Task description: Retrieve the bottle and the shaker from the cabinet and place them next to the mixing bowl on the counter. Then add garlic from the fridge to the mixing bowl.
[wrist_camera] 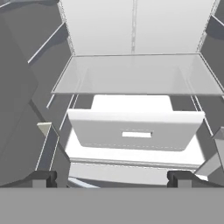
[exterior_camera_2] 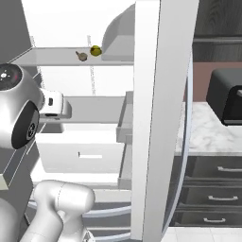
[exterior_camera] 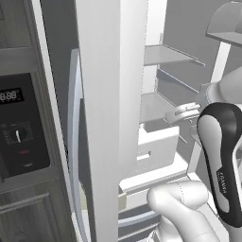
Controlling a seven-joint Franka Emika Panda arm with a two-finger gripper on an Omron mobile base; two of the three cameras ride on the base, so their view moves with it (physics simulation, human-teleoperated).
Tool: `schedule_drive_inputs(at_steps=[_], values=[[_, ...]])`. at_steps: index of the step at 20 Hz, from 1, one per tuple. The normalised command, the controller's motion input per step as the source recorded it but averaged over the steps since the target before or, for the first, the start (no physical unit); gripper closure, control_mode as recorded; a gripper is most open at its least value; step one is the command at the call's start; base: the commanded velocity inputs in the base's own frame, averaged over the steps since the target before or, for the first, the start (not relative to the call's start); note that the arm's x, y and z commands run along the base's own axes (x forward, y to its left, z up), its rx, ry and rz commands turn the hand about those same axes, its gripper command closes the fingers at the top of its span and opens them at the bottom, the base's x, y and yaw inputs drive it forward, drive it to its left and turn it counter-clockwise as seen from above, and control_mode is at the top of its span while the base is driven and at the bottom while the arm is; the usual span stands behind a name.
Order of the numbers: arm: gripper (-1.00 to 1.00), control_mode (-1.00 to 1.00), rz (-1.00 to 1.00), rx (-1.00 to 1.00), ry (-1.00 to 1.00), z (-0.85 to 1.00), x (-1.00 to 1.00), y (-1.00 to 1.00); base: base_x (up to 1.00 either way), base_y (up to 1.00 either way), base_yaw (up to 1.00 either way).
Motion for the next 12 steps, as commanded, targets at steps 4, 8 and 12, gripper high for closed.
schedule_drive_inputs(at_steps=[4, 8, 12], values=[[-1.0, 1.0, 0.0, 0.0, 0.0, 0.0, 0.0, 0.0, 0.06, 0.05, -0.03], [-1.0, 1.0, 0.0, 0.0, 0.0, 0.0, 0.0, 0.0, 0.0, 0.0, 0.0], [-1.0, 1.0, 0.0, 0.0, 0.0, 0.0, 0.0, 0.0, 0.0, 0.0, 0.0]])
